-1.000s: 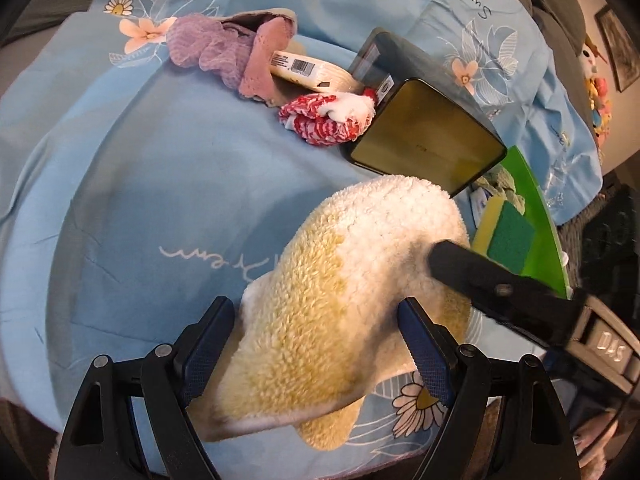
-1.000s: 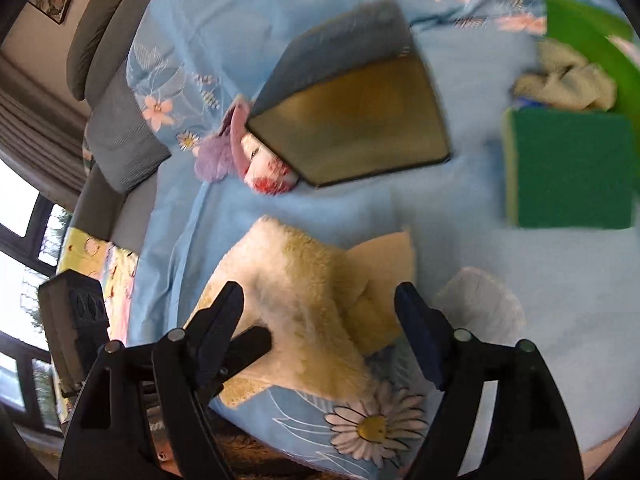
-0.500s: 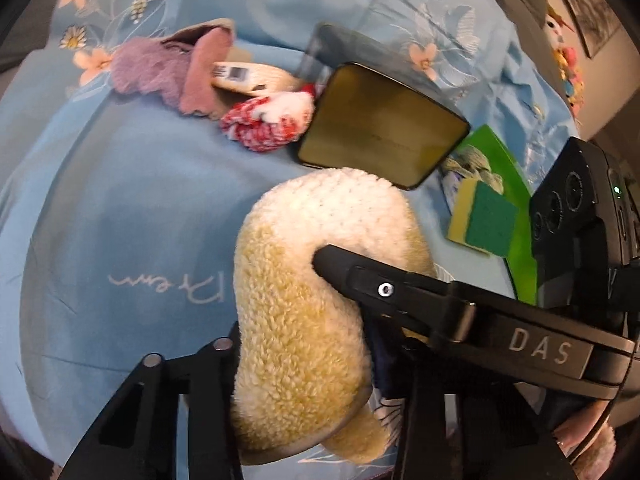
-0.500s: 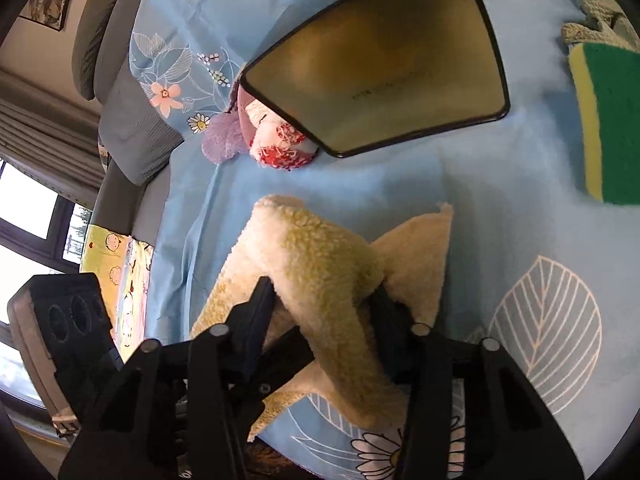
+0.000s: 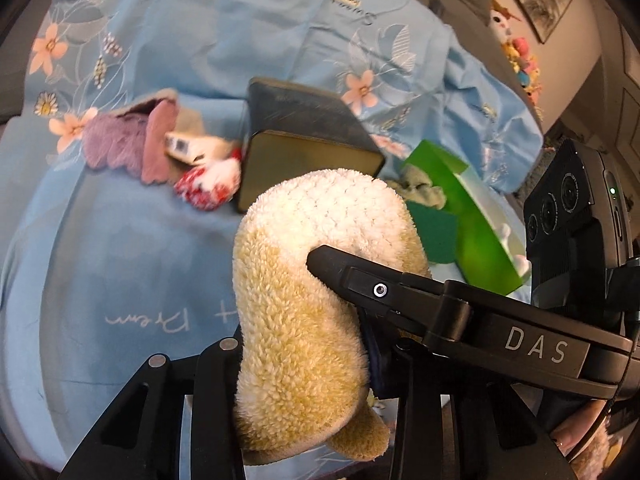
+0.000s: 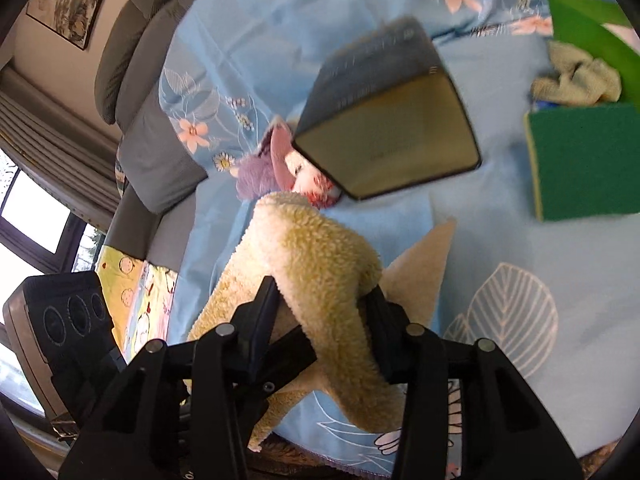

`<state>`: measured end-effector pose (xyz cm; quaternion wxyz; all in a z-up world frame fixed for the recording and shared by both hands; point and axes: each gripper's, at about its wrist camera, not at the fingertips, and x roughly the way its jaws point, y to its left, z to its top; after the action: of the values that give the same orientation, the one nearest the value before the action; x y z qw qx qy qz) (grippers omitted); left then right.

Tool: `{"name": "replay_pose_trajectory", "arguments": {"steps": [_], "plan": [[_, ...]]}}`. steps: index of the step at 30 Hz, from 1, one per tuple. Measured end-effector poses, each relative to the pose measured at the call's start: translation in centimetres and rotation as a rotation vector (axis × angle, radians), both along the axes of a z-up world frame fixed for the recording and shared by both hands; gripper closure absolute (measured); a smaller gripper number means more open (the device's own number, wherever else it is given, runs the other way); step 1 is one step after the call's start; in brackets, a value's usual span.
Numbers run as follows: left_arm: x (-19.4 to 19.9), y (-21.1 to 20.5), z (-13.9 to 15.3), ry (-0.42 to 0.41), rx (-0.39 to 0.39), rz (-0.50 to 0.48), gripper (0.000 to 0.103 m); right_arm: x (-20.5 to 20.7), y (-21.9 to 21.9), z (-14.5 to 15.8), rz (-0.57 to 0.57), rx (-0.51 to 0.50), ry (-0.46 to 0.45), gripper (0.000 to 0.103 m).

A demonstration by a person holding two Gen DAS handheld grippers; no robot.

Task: Organize soft objects
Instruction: 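Carry the towel to the green box and release it inside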

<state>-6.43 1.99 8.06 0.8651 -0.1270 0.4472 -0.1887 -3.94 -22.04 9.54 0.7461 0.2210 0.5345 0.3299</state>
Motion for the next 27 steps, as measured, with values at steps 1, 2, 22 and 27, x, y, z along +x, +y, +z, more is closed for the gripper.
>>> {"name": "replay_pose_trajectory", "arguments": {"steps": [1, 2, 22, 27], "plan": [[-0.1, -0.2, 0.4, -0.011, 0.002, -0.008, 0.066, 0.0, -0.1, 0.4, -0.006, -0.002, -0.010, 0.060], [-0.3, -0.3, 0.6, -0.018, 0.003, -0.010, 0.066, -0.1, -0.3, 0.7, -0.009, -0.003, -0.020, 0.060], [-1.9, -2.8, 2.9, -0.077, -0.004, -0.079, 0.066, -2.1, -3.2, 3.3, -0.100, -0.002, -0.078, 0.059], [-2.2, -3.4, 3.6, -0.100, -0.009, -0.096, 0.065, -2.5, -4.0, 4.1, -0.120, -0.006, -0.102, 0.059]]}}
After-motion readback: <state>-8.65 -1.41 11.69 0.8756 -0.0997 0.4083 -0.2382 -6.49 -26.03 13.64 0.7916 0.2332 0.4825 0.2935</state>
